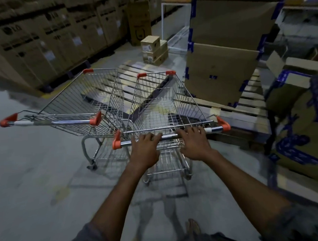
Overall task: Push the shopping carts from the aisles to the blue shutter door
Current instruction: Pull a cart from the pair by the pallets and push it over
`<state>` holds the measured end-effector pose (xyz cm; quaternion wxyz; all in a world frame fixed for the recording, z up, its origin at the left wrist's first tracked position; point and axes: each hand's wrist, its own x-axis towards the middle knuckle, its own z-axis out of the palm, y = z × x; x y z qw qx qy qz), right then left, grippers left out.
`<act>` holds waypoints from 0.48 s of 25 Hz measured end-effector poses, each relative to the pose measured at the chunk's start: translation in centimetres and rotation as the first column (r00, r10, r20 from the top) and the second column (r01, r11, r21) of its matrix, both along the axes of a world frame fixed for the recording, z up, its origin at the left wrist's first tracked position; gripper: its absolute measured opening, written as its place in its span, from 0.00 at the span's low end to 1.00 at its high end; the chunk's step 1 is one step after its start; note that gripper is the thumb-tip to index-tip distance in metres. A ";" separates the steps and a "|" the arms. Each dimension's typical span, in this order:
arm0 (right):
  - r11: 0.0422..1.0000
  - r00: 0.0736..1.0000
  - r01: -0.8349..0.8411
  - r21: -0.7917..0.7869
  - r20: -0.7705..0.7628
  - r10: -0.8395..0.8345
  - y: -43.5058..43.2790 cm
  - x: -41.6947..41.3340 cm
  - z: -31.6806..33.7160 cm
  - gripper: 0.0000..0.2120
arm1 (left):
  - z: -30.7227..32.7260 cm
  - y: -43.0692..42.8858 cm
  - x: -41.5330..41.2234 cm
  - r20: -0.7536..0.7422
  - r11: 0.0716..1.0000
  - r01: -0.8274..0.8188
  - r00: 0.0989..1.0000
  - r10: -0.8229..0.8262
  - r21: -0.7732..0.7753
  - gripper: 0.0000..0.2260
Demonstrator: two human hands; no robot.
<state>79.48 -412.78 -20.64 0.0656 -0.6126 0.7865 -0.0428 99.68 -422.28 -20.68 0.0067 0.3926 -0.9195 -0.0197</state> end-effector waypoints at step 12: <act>0.989 0.989 0.088 0.115 -0.132 -0.073 13.7 6.4 1.5 0.17 | -1.3 13.5 5.8 -0.117 0.981 0.187 0.974 -0.192 -0.051 0.17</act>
